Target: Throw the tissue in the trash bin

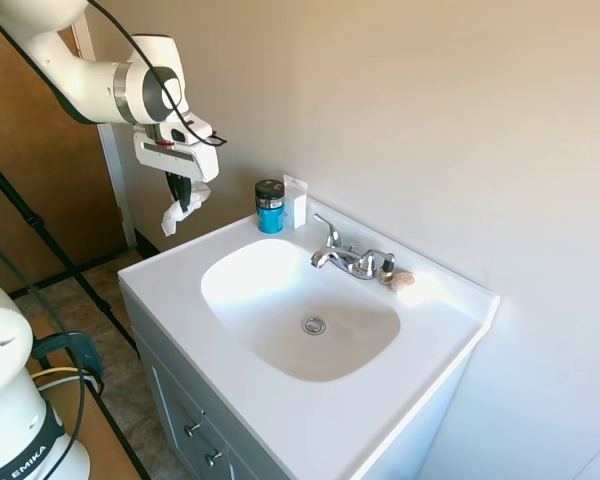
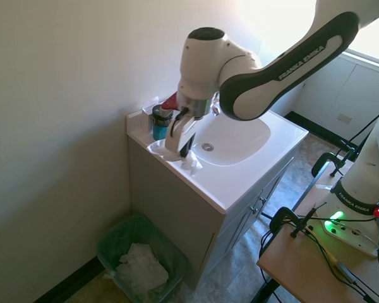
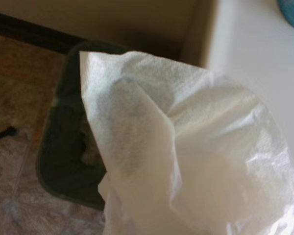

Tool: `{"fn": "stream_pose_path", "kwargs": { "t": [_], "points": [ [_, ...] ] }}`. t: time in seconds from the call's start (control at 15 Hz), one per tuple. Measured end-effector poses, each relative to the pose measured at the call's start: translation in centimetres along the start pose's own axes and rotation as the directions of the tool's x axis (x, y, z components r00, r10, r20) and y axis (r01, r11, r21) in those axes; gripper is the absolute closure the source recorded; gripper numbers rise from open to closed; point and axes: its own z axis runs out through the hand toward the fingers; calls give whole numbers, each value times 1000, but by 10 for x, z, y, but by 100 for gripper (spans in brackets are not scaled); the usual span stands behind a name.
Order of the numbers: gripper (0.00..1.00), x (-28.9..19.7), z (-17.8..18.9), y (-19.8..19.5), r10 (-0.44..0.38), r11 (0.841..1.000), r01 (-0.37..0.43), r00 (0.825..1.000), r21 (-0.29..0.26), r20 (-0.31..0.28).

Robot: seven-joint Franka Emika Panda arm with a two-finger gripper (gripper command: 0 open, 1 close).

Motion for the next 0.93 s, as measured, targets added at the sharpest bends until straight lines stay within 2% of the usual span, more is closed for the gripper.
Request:
{"fn": "stream_pose_path", "kwargs": {
  "t": [0.2,0.27,0.6,0.93],
  "points": [
    [100,-14,32,-53,-31,1000,31,1000,-2,4],
    [0,-16,43,-64,-36,999,36,999,-6,13],
    [0,-11,86,-76,-3,998,7,998,-59,64],
    [0,-13,96,-71,-10,996,20,993,-84,114]
  ]
}}
